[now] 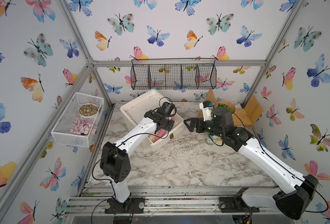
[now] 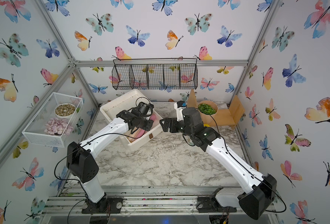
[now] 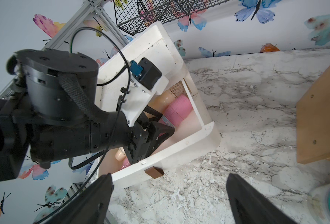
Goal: Take the microphone out of the drawer
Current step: Pick up the microphone from the drawer.
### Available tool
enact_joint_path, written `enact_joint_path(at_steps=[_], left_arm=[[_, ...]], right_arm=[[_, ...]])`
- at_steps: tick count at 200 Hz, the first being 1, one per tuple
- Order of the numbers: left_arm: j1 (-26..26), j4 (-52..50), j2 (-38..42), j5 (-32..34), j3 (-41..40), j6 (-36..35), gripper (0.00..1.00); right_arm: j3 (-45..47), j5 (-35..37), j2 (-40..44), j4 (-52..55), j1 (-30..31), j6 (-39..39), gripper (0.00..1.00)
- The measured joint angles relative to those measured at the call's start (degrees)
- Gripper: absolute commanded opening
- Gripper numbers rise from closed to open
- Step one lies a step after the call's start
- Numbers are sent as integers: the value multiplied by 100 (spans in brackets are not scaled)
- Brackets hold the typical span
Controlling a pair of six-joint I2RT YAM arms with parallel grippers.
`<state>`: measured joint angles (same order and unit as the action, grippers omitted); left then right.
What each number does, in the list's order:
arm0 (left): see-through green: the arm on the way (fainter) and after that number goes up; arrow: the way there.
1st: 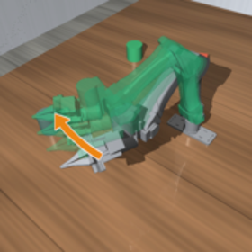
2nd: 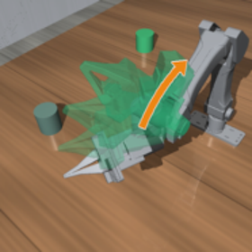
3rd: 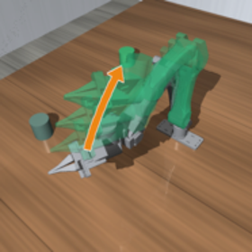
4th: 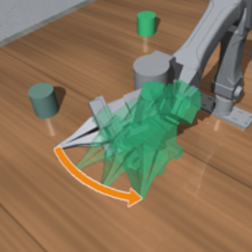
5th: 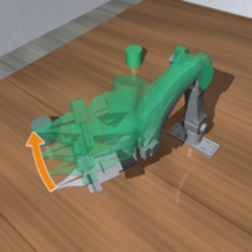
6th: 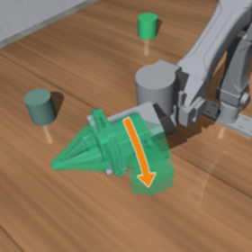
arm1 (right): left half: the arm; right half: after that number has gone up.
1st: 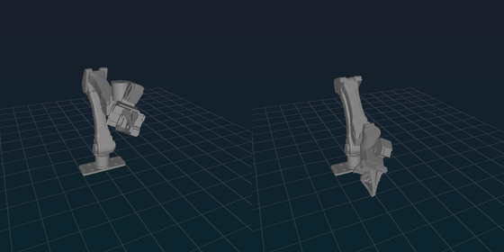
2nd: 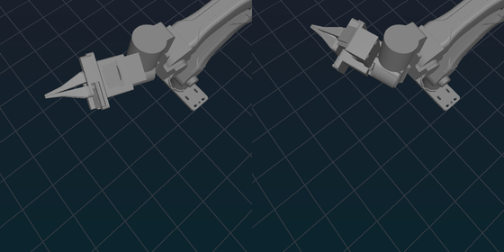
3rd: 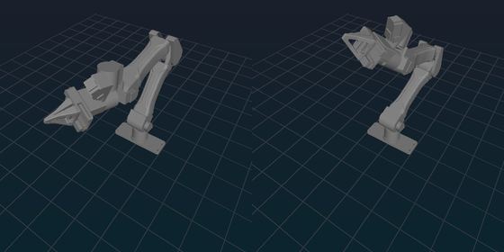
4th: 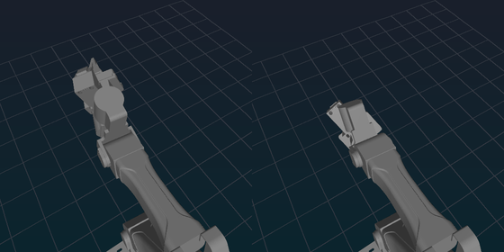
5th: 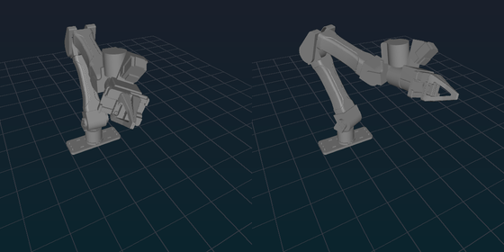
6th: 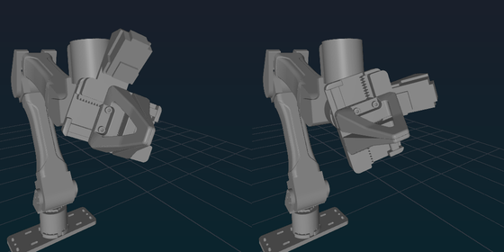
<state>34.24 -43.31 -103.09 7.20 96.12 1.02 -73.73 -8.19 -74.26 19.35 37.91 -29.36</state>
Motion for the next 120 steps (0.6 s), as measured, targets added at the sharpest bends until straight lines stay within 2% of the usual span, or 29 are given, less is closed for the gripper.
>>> enact_joint_path(at_steps=[40, 59, 75, 120], left_arm=[[2, -90, -160, 9, 164, -44, 57], [2, -98, -214, 7, 184, -37, 52], [2, -120, -273, 2, 184, -20, 42], [0, -120, -273, -2, 186, 4, 35]], right_arm=[[4, 2, 0, -63, -2, -20, 98], [4, 4, 0, -74, -2, -28, 98], [4, 4, 0, -94, -2, -55, 98], [4, 4, 0, -109, -2, -101, 98]])
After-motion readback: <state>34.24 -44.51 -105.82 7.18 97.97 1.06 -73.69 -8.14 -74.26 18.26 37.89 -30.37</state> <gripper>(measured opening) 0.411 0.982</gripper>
